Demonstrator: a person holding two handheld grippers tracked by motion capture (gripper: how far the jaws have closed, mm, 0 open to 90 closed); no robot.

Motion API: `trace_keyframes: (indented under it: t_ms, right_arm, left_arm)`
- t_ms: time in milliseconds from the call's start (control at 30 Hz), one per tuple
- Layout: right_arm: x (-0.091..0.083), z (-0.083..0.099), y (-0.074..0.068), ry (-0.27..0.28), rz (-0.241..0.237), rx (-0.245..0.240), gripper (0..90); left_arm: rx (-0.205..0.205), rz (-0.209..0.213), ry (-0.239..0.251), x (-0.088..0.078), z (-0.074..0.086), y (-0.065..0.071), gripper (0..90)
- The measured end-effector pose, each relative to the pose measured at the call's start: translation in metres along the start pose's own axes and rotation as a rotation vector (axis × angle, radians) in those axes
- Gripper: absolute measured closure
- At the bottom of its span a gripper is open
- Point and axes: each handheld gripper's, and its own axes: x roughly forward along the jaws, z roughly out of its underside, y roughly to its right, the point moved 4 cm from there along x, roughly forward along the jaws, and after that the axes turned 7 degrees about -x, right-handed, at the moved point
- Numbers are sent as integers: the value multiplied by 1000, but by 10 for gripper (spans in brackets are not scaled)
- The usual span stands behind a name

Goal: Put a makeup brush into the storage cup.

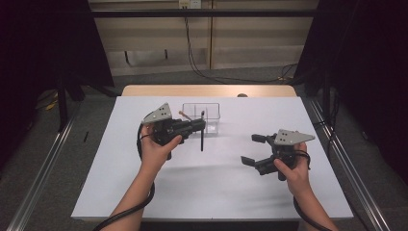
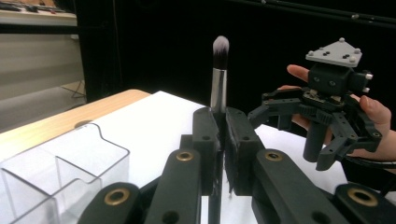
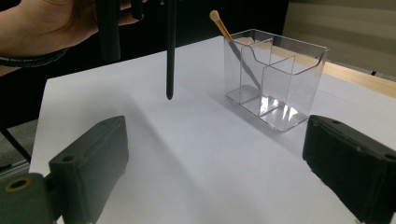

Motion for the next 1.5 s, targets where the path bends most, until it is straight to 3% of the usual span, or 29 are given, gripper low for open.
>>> trace_keyframes:
  t_ms: [867,1500]
  right_arm:
    - [-22,11,2,11,27,12,73]
    - [-36,19,3,14,38,26,74]
  left_arm:
    - [7,-53,54,-13,-11,-14,838]
    - [21,-92,68,-21,-17,-22,838]
